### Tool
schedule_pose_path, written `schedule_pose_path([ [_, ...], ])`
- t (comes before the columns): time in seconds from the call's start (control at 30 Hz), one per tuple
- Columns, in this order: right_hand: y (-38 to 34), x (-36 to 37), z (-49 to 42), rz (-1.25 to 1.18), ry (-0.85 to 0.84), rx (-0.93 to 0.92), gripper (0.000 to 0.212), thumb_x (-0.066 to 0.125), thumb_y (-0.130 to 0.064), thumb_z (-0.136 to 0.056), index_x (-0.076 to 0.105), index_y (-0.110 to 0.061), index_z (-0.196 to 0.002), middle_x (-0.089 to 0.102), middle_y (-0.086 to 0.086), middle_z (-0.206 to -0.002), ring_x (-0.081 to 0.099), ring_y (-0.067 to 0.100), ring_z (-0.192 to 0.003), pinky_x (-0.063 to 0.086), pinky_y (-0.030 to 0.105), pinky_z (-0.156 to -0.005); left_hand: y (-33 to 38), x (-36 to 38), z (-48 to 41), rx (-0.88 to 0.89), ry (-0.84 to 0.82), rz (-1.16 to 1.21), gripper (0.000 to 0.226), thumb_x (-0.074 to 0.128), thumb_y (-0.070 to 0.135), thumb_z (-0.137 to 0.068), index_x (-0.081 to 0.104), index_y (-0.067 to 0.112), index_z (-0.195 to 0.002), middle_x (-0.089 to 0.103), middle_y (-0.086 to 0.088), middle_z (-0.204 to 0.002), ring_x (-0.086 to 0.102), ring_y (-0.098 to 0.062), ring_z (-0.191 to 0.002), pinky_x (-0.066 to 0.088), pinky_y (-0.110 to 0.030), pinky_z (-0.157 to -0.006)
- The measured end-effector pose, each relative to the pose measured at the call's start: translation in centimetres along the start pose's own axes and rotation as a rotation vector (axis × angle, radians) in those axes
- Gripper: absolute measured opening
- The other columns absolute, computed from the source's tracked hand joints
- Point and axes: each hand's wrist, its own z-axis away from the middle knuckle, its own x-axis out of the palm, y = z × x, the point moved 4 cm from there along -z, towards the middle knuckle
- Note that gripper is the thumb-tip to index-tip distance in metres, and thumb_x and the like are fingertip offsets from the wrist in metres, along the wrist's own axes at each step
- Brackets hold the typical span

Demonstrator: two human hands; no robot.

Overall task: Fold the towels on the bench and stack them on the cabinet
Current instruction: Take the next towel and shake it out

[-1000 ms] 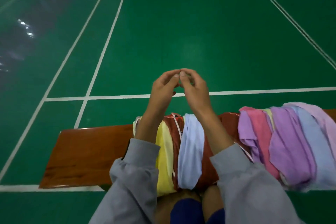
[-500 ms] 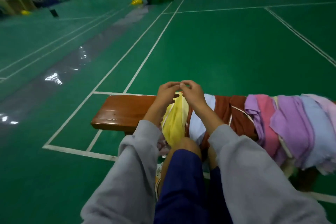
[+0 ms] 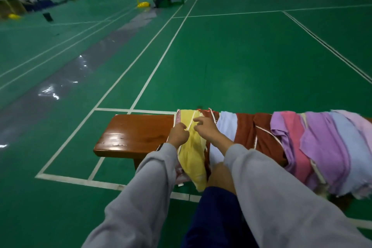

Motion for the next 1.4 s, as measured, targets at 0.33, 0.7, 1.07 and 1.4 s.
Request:
schedule_pose_path([
  [0.33, 2.2, 1.3, -5.5, 0.095, -0.13, 0.078, 0.053, 0.062, -0.014, -0.089, 0.056, -0.018, -0.141, 0.058, 0.006, -0.143, 0.056, 0.025, -0.128, 0.048, 0.031, -0.098, -1.7, 2.7, -5.3, -0.168, -0.09, -0.073, 0.026, 0.058, 0.021, -0.099, 0.06, 0.001, -0.116, 0.066, -0.018, -0.106, 0.066, -0.035, -0.093, 0.047, -0.032, -0.066],
  [0.7, 0.0, 0.4, -6.5, -0.244, -0.061, 0.2, 0.048, 0.05, -0.053, -0.095, 0.065, -0.016, -0.121, 0.07, 0.014, -0.12, 0.065, 0.025, -0.096, 0.054, 0.033, -0.081, 7.5, -7.5, -6.4, -0.145, -0.114, 1.021, 0.021, 0.042, 0.018, -0.108, 0.054, 0.005, -0.096, 0.06, -0.009, -0.079, 0.063, -0.018, -0.069, 0.056, -0.032, -0.062],
  [1.07, -5.8, -1.6, -6.1, -1.127, -0.261, 0.263, 0.056, 0.062, -0.058, -0.094, 0.069, -0.011, -0.124, 0.075, 0.015, -0.111, 0.071, 0.03, -0.102, 0.058, 0.041, -0.087, 10.6, -12.6, -5.5, -0.015, 0.008, 1.104, 0.047, 0.052, 0.041, -0.104, 0.061, 0.003, -0.13, 0.069, -0.019, -0.125, 0.068, -0.032, -0.113, 0.054, -0.05, -0.101],
  [1.4, -9.2, -9.3, -6.8, -1.049, -0.339, 0.149, 0.03, 0.067, -0.037, -0.094, 0.067, -0.011, -0.111, 0.072, 0.01, -0.092, 0.071, 0.026, -0.085, 0.06, 0.039, -0.082, 6.4, -17.5, -5.7, -0.232, 0.432, 0.869, 0.047, 0.044, 0.036, -0.106, 0.052, -0.002, -0.133, 0.063, -0.016, -0.122, 0.061, -0.032, -0.104, 0.053, -0.044, -0.099],
])
